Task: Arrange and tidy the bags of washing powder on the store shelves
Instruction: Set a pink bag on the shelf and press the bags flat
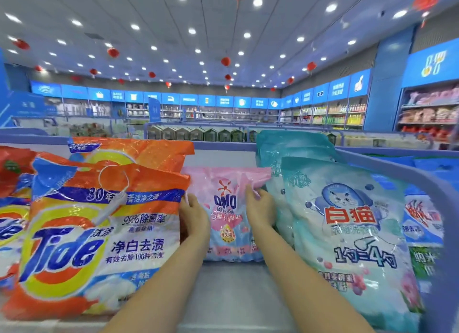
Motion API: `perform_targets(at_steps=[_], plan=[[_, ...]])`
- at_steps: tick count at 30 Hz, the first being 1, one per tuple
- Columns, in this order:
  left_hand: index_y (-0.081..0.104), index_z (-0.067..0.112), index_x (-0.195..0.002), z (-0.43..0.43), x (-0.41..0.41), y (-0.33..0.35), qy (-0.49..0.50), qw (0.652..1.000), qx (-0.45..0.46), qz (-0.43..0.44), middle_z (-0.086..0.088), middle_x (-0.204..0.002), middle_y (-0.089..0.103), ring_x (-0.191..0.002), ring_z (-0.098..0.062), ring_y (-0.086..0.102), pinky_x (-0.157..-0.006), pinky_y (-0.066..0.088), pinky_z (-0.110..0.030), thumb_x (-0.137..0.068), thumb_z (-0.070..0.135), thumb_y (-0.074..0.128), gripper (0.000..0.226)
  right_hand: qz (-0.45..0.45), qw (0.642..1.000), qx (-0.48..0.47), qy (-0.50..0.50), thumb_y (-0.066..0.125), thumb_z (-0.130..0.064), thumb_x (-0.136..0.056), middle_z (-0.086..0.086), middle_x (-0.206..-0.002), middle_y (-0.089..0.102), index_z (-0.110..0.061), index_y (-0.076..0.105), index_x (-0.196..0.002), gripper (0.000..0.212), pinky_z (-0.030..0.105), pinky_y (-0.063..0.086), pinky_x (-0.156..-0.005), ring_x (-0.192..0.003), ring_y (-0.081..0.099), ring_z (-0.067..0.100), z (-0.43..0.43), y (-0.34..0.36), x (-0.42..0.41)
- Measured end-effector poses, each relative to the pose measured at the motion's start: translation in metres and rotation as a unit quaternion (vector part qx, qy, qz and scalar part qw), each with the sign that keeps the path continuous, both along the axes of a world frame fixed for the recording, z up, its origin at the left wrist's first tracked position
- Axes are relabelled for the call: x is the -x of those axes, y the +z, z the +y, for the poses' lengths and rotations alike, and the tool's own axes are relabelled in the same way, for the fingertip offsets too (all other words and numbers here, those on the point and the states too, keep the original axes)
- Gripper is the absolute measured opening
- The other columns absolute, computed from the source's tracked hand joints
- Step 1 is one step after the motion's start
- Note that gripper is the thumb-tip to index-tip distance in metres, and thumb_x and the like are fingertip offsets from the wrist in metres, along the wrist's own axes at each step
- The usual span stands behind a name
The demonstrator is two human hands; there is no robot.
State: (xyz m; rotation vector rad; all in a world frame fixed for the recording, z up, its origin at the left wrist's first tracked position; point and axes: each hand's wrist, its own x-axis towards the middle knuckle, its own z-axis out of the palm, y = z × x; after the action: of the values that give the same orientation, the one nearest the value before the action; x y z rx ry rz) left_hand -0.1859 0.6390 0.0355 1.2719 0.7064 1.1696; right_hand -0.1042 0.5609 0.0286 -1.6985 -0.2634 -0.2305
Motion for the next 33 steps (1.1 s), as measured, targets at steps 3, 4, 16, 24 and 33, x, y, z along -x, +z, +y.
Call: perform_targets(at_steps=[3,4,16,24,33], plan=[[0.046,-0.005,-0.131,0.000,-0.009,0.004,0.026,1.000,-0.002,-0.017,-0.021,-0.138,0.047,-0.127,-0.033,0.043,-0.086,0.028,-0.021,-0.102,0.010,0.034,0.035,-0.014,0.999,-0.015,-0.037,0.045,-0.050,-0.094,0.000,-0.097,0.066,-0.020,0.065,-0.114,0.041,0.028,0.044,-0.073,-0.085,0.059,0.022,0.013,0.005,-0.011],[0.046,-0.005,-0.131,0.001,-0.012,0.004,0.027,1.000,-0.003,-0.015,-0.021,-0.136,0.048,-0.126,-0.033,0.044,-0.079,0.028,-0.018,-0.102,0.011,0.034,0.035,-0.019,0.999,-0.025,-0.040,0.044,-0.047,-0.095,0.000,-0.094,0.064,-0.019,0.064,-0.114,0.039,0.028,0.043,-0.071,-0.083,0.058,0.021,0.017,0.006,-0.014],[0.046,-0.006,-0.131,0.029,-0.028,-0.005,0.067,0.995,-0.060,0.032,-0.024,-0.136,0.049,-0.125,-0.034,0.044,-0.078,0.025,-0.020,-0.103,0.016,0.033,0.038,0.078,0.982,-0.124,-0.116,0.017,-0.085,-0.073,0.006,-0.141,0.049,-0.021,0.046,-0.135,0.093,0.049,0.040,-0.103,-0.125,0.048,0.035,0.051,-0.038,-0.067],[0.048,-0.002,-0.125,0.032,-0.031,-0.001,0.075,0.995,-0.057,0.046,-0.023,-0.129,0.052,-0.110,-0.031,0.049,-0.065,0.021,-0.011,-0.104,0.026,0.030,0.040,0.063,0.979,-0.123,-0.147,0.027,-0.072,-0.086,0.005,-0.137,0.053,-0.022,0.051,-0.130,0.071,0.048,0.046,-0.098,-0.120,0.053,0.034,0.058,-0.037,-0.071],[0.027,0.007,-0.145,0.033,-0.026,0.017,-0.028,0.981,-0.042,0.187,-0.014,-0.140,0.045,-0.122,-0.029,0.046,-0.093,0.037,-0.032,-0.099,0.006,0.037,0.047,0.043,0.997,0.070,0.003,0.041,-0.039,-0.093,0.007,-0.123,0.052,-0.005,0.037,-0.139,0.057,0.038,0.043,-0.096,-0.107,0.051,0.022,0.038,-0.025,-0.066]])
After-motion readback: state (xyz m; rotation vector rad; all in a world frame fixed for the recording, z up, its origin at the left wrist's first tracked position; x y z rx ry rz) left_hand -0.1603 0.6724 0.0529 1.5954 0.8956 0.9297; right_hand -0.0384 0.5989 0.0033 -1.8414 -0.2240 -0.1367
